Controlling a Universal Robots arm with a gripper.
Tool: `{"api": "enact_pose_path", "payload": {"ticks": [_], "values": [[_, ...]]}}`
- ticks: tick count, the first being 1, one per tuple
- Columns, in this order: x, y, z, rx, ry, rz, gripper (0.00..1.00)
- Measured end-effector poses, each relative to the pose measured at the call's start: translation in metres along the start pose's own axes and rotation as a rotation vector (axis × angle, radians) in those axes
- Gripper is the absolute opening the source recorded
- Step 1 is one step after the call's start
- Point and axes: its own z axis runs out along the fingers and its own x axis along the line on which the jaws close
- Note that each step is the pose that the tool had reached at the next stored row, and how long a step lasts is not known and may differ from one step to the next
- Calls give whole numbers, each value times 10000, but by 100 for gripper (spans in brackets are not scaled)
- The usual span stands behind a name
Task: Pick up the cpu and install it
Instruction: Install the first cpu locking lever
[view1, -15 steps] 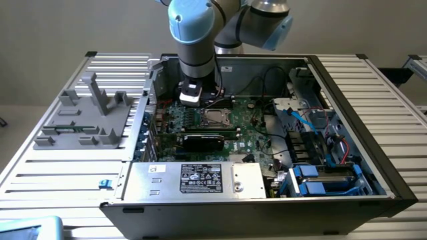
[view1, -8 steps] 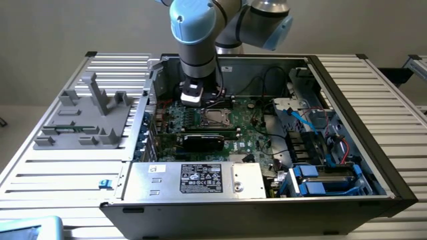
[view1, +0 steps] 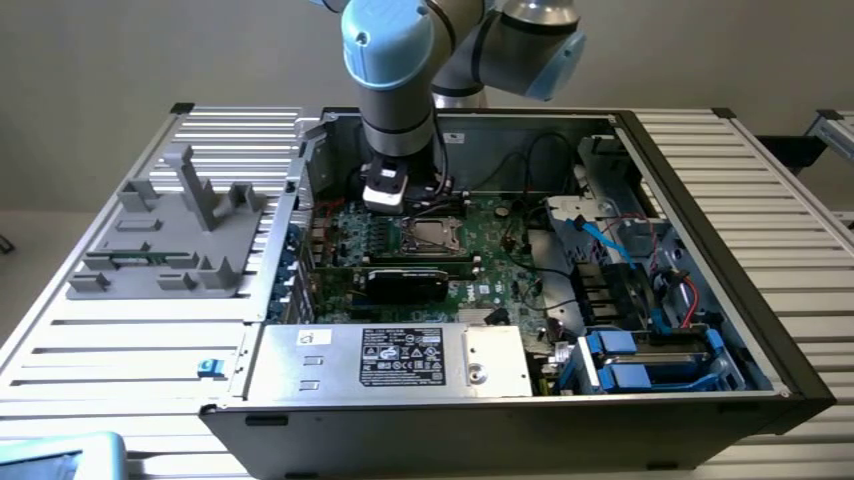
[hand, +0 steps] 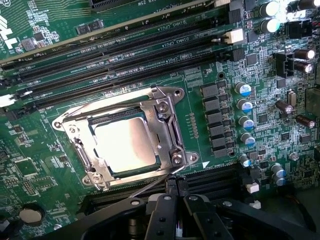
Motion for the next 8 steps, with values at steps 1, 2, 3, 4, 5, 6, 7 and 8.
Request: {"api": "enact_pose_path", "payload": {"ticks": [1, 2, 3, 4, 5, 6, 7, 8], "values": [[1, 0, 2, 0, 5, 10, 12], [2, 1, 3, 1, 10, 19, 12], [3, 2, 5, 1, 16, 29, 12], [4, 2, 7, 3, 22, 39, 12], [5, 3, 8, 3, 28, 49, 12], [6, 3, 9, 5, 34, 59, 12], [7, 4, 10, 5, 40, 70, 12], [8, 4, 11, 5, 45, 81, 12]]}}
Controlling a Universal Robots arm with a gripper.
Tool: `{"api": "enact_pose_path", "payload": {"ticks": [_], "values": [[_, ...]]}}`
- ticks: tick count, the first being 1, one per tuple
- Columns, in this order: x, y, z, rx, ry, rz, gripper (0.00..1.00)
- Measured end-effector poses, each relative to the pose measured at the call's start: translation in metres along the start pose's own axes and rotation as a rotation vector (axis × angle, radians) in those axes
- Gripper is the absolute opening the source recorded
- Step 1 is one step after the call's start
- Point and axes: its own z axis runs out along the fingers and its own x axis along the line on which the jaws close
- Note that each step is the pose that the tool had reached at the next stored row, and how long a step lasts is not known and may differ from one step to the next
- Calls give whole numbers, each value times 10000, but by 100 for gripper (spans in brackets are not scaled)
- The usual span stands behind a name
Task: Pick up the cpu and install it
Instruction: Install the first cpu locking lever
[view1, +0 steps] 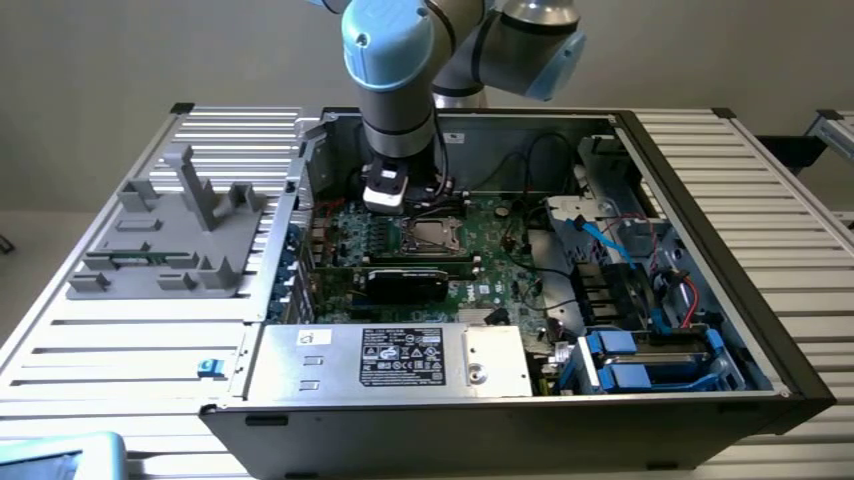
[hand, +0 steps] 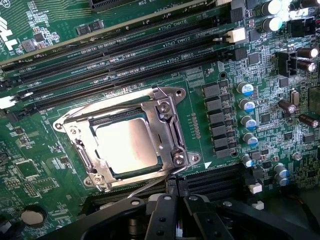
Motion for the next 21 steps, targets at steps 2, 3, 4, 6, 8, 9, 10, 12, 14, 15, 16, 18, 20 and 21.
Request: {"api": "enact_pose_path", "payload": {"ticks": [2, 3, 4, 6, 8, 9, 10, 12, 14, 15, 16, 18, 20, 21], "values": [[2, 1, 2, 2, 11, 25, 12], [3, 1, 3, 3, 15, 37, 12], [5, 2, 3, 3, 20, 52, 12], [8, 2, 4, 3, 31, 81, 12], [11, 2, 4, 3, 40, 108, 12], [13, 2, 5, 3, 44, 121, 12], [16, 2, 5, 3, 49, 134, 12], [20, 2, 5, 6, 58, 162, 12], [25, 2, 6, 7, 63, 190, 12], [26, 1, 6, 8, 66, 203, 12], [28, 1, 6, 7, 70, 216, 12], [32, 0, 6, 7, 85, 243, 12], [36, 0, 7, 6, 99, 273, 12], [38, 0, 6, 5, 104, 289, 12]]}}
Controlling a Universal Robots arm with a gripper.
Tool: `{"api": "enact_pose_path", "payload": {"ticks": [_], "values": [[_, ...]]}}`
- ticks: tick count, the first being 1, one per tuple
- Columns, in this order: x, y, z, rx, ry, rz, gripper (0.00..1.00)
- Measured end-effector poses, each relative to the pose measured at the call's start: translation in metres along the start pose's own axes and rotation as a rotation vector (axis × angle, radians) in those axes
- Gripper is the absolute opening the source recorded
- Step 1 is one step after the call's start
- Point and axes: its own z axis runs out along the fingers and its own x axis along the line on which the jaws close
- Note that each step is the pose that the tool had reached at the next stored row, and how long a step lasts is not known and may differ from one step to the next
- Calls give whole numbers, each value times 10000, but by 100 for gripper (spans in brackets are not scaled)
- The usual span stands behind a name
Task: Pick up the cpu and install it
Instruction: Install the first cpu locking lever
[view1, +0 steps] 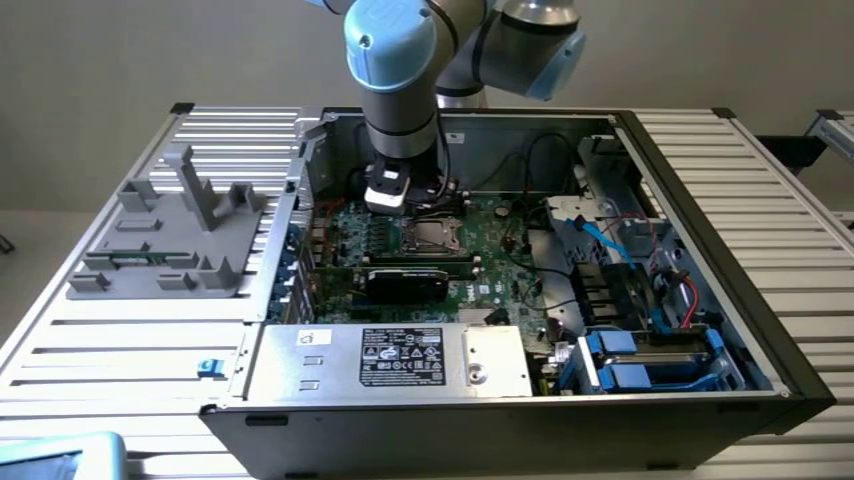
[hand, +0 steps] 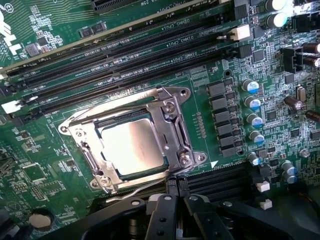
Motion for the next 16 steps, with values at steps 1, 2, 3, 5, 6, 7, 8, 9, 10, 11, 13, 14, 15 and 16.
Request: {"api": "enact_pose_path", "payload": {"ticks": [1, 2, 3, 5, 6, 7, 8, 9, 10, 11, 13, 14, 15, 16], "values": [[2, 0, 0, 0, 6, 16, 12], [4, -1, 0, 0, 12, 35, 12], [6, 0, 1, 0, 18, 52, 12], [9, -1, 1, -1, 32, 88, 12], [11, 0, 1, -1, 39, 105, 12], [12, 0, 1, -2, 45, 125, 12], [12, 0, 1, -3, 53, 145, 12], [13, 1, 1, -5, 60, 165, 12], [14, 1, 1, -7, 67, 183, 12], [15, 1, 1, -9, 74, 201, 12], [16, 1, 2, -14, 90, 243, 12], [18, 1, 3, -17, 100, 265, 12], [19, 0, 3, -19, 107, 285, 12], [21, 0, 4, -21, 114, 301, 12]]}}
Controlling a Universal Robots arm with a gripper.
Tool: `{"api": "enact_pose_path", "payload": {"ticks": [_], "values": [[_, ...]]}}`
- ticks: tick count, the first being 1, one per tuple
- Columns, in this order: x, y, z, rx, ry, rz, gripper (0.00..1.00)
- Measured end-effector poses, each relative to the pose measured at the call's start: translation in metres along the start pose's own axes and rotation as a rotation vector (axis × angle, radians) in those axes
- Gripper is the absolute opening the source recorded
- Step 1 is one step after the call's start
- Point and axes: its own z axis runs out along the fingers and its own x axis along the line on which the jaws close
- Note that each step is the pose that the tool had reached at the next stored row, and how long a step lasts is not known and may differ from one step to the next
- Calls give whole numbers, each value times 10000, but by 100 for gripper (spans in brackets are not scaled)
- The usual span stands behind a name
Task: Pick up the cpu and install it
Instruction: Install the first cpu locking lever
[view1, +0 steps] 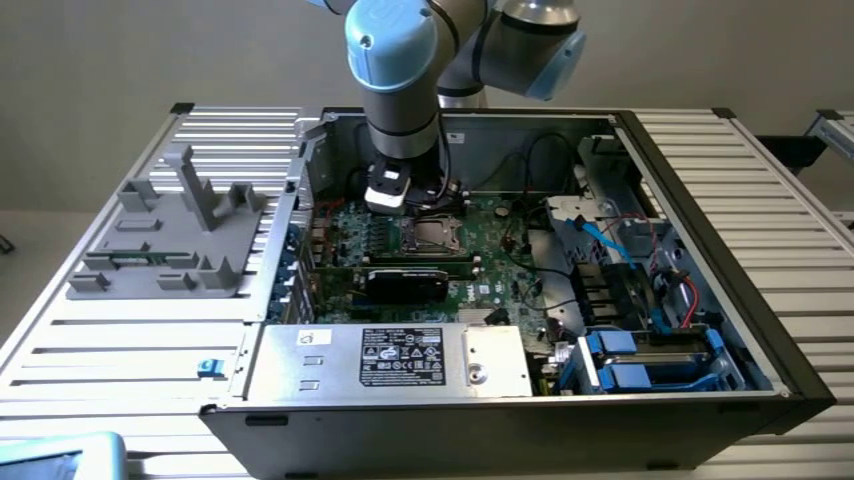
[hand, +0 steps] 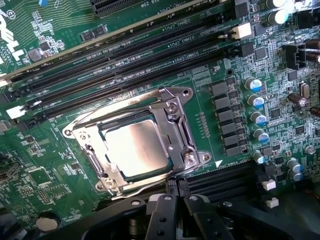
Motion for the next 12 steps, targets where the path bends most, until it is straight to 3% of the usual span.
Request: {"api": "enact_pose_path", "payload": {"ticks": [12], "values": [[18, -4, 9, -60, 94, 199, 12]]}}
